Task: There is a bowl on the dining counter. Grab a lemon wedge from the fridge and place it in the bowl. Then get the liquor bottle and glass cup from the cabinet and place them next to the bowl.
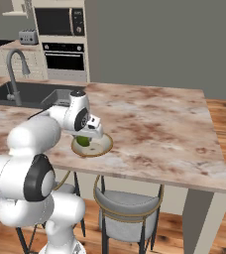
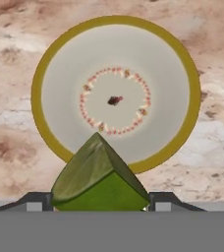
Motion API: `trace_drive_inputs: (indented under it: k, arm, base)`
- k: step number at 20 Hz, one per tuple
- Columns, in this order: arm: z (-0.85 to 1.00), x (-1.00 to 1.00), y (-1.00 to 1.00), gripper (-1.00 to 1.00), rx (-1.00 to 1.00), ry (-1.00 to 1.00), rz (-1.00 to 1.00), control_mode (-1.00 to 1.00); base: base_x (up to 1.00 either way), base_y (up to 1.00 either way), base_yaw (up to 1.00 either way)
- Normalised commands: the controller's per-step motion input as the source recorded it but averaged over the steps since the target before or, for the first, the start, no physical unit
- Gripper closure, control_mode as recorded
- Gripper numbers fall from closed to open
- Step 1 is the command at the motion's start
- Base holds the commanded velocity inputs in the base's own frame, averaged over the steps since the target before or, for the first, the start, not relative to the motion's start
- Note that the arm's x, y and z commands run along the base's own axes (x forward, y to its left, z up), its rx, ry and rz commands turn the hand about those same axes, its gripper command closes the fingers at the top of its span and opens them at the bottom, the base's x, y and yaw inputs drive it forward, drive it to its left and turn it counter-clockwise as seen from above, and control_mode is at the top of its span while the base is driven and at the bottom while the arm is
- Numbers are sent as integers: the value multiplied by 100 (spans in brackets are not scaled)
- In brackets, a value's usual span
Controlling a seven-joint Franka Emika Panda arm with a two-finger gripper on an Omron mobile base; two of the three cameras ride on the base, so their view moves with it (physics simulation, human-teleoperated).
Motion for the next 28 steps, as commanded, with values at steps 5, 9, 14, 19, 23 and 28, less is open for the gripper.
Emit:
trace_drive_inputs:
  k: [5, 9, 14, 19, 23, 28]
  arm:
    - [-30, 31, 0, 100, 0, 0, 0, -100]
    - [-34, 23, 0, 100, 0, 0, 0, -100]
    - [-27, 20, 0, 100, 0, 0, 0, -100]
    - [-19, 21, -1, 100, 0, -1, 0, -100]
    - [-16, 22, -4, 100, 0, -4, 0, -100]
    - [-11, 19, -7, 100, 0, -2, 0, -100]
  base:
    - [0, 0, 0]
    - [0, 0, 0]
    - [0, 0, 0]
    - [0, 0, 0]
    - [0, 0, 0]
    - [0, 0, 0]
